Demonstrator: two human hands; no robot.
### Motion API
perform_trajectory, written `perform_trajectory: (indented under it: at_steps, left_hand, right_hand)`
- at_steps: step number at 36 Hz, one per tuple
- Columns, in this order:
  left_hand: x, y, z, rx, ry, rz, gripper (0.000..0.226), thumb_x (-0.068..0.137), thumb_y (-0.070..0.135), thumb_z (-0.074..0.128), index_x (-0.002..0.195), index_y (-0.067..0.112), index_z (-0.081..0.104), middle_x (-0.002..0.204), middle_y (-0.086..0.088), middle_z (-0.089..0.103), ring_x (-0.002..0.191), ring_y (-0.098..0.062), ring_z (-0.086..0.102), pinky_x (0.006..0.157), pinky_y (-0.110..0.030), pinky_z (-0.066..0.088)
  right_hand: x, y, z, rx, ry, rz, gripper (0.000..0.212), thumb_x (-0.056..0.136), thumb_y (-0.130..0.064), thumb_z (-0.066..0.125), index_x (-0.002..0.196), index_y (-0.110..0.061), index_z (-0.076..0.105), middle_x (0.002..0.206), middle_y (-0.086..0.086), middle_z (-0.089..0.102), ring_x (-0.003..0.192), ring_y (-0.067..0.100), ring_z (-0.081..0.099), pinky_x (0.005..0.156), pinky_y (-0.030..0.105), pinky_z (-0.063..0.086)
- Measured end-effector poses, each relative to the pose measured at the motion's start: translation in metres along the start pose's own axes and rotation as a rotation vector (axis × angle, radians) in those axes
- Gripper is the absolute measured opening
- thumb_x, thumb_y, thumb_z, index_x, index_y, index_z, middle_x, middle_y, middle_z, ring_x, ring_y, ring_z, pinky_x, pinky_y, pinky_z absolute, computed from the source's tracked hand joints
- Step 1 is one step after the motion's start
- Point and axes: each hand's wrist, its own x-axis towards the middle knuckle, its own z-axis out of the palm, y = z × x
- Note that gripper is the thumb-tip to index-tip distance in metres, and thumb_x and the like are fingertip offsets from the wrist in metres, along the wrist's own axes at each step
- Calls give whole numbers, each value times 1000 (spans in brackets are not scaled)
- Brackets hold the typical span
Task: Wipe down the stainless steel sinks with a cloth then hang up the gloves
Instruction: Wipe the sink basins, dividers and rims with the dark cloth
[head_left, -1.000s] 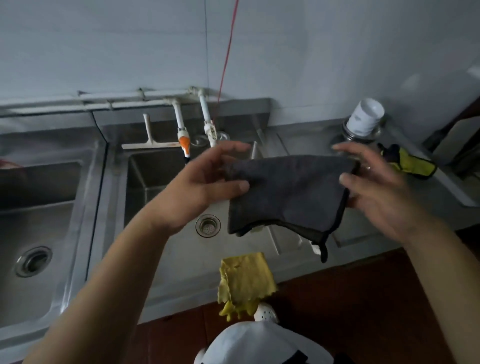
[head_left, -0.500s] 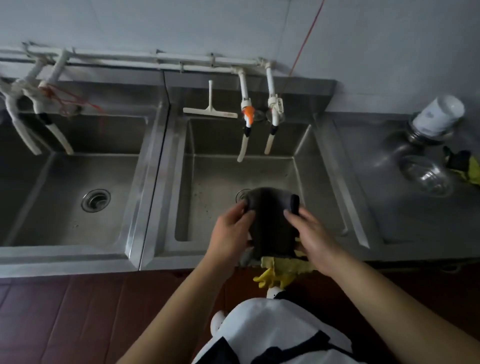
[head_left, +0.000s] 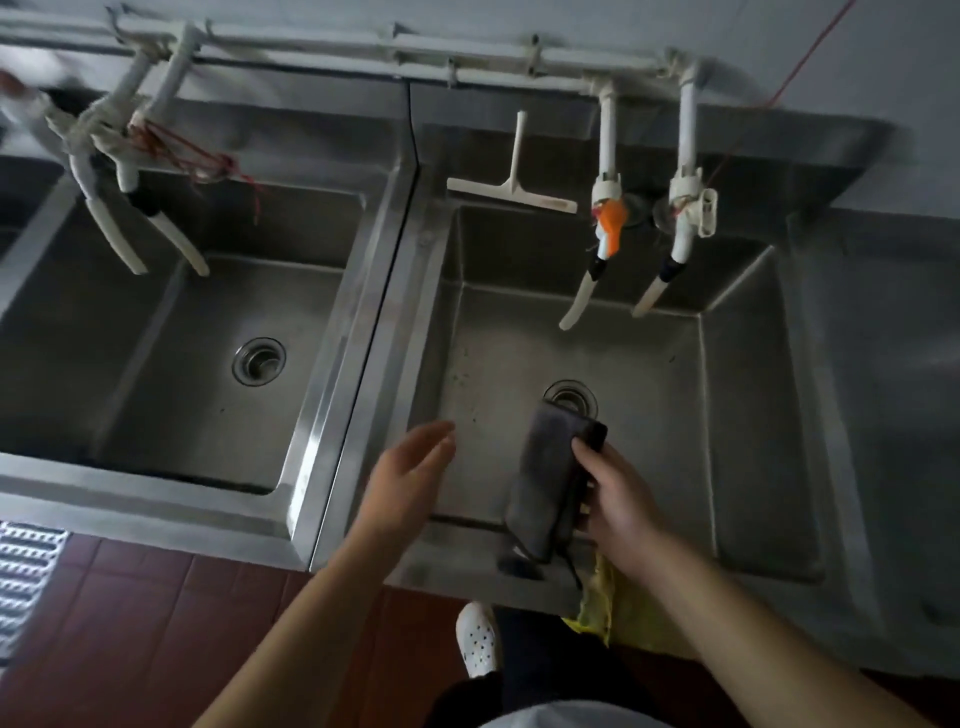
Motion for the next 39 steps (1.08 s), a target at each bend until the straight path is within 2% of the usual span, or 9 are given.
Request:
perform_trajectory:
  at_steps: [3, 5, 9, 13, 15, 17, 20, 27, 39]
  left_hand:
    - [55, -16, -29, 388, 201, 101, 45, 98, 37, 55, 142, 31, 48, 147, 1, 50, 130, -15, 49, 105, -34, 42]
    - [91, -28, -41, 733, 238, 150, 65, 99, 49, 46, 156, 31, 21, 164, 5, 14, 152, -19, 10, 121, -40, 12]
    - [140, -49, -55, 1105, 197, 187, 72, 96, 66, 17, 156, 38, -12, 163, 6, -24, 149, -17, -27, 123, -42, -10]
    - [159, -68, -54, 1136, 234, 259, 67, 99, 58, 25, 158, 37, 0, 167, 3, -6, 153, -19, -13, 125, -44, 4]
    - [161, -76, -54, 1118, 264, 299, 64, 100, 54, 30, 158, 34, 9, 167, 1, 4, 154, -21, -4, 124, -43, 7]
    - [163, -77, -54, 1095, 276, 335, 63, 100, 49, 35, 158, 32, 17, 167, 0, 11, 155, -23, 2, 124, -44, 10]
    - [165, -74, -54, 1077, 294, 355, 62, 97, 43, 42, 156, 26, 28, 165, -4, 20, 154, -25, 9, 124, -47, 16]
    - [167, -80, -56, 1033, 348, 425, 60, 95, 38, 48, 152, 22, 38, 162, -7, 28, 152, -30, 19, 121, -52, 24]
    - [172, -88, -58, 1026, 367, 485, 60, 94, 36, 50, 151, 19, 41, 161, -9, 29, 151, -33, 22, 119, -53, 26]
  right_hand:
    - [59, -10, 9, -100, 66, -52, 11, 96, -29, 60, 98, -29, 71, 98, -5, 76, 84, 12, 73, 60, 23, 55]
    - [103, -14, 16, -259, 119, -123, 12, 98, -30, 57, 101, -30, 69, 104, -7, 73, 88, 3, 69, 70, 23, 51]
    - [192, -22, 33, -700, 223, -286, 31, 101, -36, 48, 124, -19, 59, 106, 2, 65, 104, 25, 62, 75, 31, 41]
    - [279, -20, 58, -947, 218, -371, 42, 102, -39, 41, 143, -30, 42, 127, 2, 63, 110, 27, 62, 80, 31, 44]
    - [315, -3, 69, -1093, 140, -416, 50, 102, -36, 42, 150, -26, 33, 145, 8, 51, 130, 30, 50, 102, 40, 44]
    - [341, 21, 73, -1394, -14, -429, 61, 102, -46, 38, 157, -29, 17, 161, 9, 25, 148, 32, 23, 118, 52, 24]
    - [372, 49, 67, -1716, -128, -460, 69, 99, -59, 32, 156, -40, 0, 166, 4, -2, 152, 32, -5, 118, 59, 2]
    - [418, 74, 78, -1743, -79, -254, 68, 96, -68, 17, 152, -45, -14, 162, -4, -24, 146, 27, -30, 113, 59, -21]
    - [499, 21, 110, -1673, 83, -285, 70, 95, -69, 17, 153, -42, -13, 162, -2, -24, 146, 31, -29, 111, 59, -21]
